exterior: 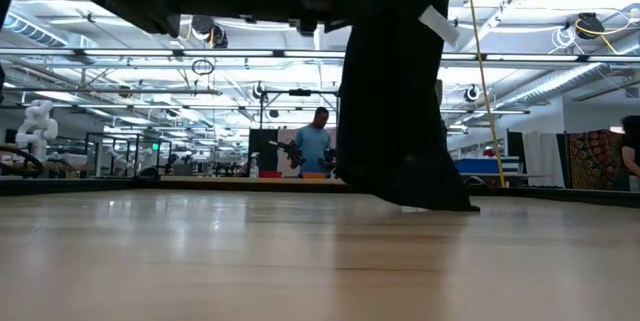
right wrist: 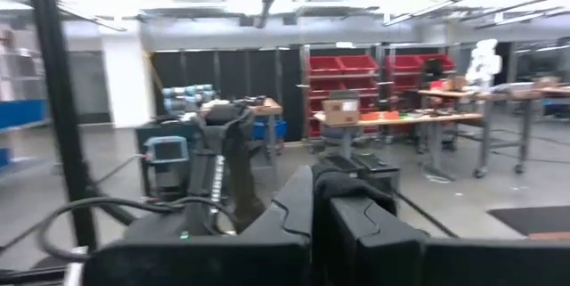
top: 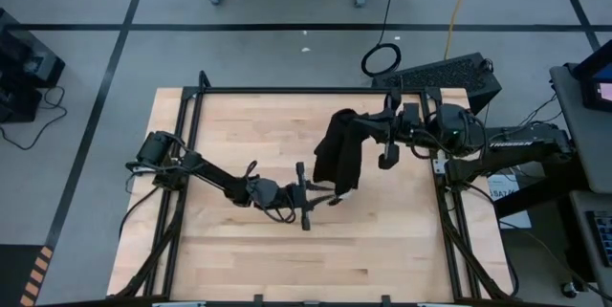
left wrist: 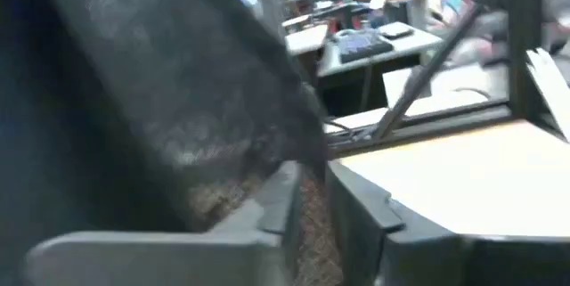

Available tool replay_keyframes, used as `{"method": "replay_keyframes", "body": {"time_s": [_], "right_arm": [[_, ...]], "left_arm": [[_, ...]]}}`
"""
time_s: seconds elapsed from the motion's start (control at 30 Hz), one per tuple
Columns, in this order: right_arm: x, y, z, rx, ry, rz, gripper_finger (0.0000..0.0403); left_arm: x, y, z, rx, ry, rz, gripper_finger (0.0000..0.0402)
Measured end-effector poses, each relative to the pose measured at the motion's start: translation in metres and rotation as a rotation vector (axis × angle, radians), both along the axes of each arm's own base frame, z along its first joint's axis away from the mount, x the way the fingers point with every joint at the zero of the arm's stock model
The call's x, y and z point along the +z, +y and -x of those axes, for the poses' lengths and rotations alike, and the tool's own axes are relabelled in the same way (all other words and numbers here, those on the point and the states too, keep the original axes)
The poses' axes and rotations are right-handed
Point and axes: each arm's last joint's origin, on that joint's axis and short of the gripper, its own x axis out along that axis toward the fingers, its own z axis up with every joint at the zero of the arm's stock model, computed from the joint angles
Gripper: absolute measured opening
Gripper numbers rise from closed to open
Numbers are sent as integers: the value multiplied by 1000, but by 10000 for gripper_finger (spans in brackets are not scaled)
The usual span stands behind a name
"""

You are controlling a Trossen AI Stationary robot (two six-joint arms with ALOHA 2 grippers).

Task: Roll towel
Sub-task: Roll the black microfiber towel

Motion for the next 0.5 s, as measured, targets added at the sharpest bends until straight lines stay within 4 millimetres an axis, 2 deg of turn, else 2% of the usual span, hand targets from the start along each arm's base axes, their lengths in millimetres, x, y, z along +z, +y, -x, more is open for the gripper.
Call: {"method": "replay_keyframes", "body": {"time_s": [0.1, 0.2, 0.33, 0.4, 0.5], "right_arm": [[0, -5, 0, -39, 0, 15, 0], [0, -8, 1, -66, 0, 14, 0], [0, -10, 1, -73, 7, 14, 0], [-1, -10, 0, -73, 9, 14, 0], [-1, -10, 0, -68, 10, 15, 0]], "left_arm": [[-2, -3, 0, -33, 15, 69, 47], [-6, -16, 4, -74, 55, 96, 72], [-10, -29, 9, -5, 82, 79, 140], [-15, -32, 5, 19, 76, 80, 182], [-37, -35, -4, 88, 130, 5, 242]]}}
